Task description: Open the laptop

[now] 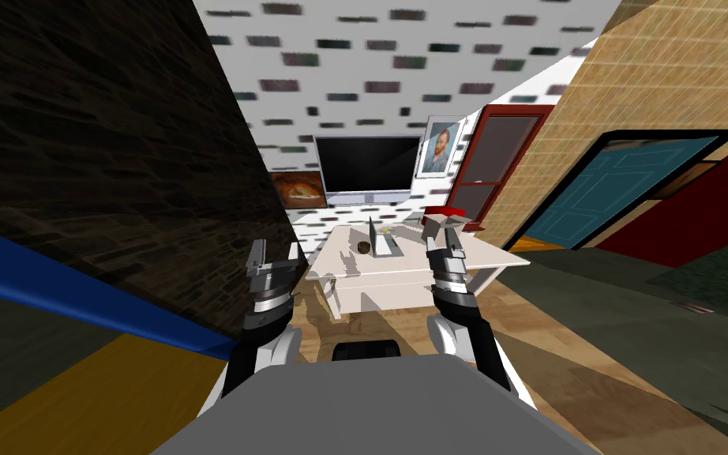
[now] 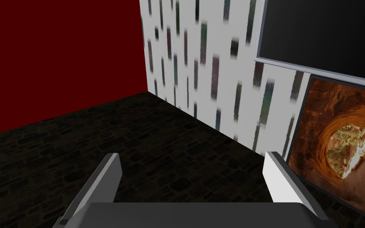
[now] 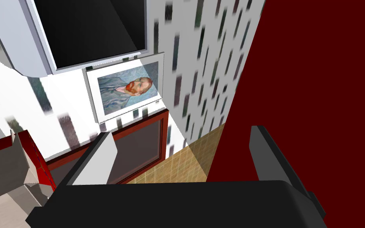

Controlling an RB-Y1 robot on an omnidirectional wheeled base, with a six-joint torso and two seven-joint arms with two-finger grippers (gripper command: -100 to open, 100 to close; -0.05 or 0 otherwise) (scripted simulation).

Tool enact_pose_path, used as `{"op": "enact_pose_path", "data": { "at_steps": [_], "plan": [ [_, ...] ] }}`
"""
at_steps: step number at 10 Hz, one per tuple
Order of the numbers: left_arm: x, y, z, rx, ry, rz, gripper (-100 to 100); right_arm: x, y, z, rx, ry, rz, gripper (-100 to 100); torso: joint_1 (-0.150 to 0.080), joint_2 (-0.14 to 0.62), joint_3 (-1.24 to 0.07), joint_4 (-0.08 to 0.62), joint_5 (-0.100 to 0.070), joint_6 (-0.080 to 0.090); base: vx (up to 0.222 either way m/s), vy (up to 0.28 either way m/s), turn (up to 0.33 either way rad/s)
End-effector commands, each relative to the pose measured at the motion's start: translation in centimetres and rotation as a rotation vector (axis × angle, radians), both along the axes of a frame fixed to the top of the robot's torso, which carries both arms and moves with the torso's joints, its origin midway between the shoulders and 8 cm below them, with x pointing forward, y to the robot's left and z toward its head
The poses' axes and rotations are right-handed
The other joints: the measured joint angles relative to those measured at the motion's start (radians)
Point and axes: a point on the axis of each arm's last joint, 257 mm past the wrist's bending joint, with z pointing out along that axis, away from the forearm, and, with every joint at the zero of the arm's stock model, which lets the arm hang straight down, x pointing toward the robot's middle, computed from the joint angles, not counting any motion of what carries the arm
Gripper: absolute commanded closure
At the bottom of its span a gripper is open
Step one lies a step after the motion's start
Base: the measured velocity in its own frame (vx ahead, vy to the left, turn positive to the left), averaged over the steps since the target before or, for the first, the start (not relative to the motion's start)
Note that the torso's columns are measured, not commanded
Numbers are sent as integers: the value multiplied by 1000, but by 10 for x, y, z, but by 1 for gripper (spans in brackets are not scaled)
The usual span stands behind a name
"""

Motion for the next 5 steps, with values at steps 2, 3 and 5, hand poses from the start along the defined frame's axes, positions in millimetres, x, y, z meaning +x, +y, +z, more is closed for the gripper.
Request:
{"op": "enact_pose_path", "data": {
  "at_steps": [2, 3, 5],
  "plan": [
    [0, 0, 0, 0, 0, 0, 0, 0, 0, 0, 0, 0, 0, 0, 0, 104, -209, 105, 0, 0, 0, 0, 0],
    [0, 0, 0, 0, 0, 0, 0, 0, 0, 0, 0, 0, 0, 0, 0, 175, -351, 176, 0, 0, 0, 0, 0],
    [0, 0, 0, 0, 0, 0, 0, 0, 0, 0, 0, 0, 0, 0, 0, 322, -644, 322, 0, 0, 0, 0, 0]
  ]
}}
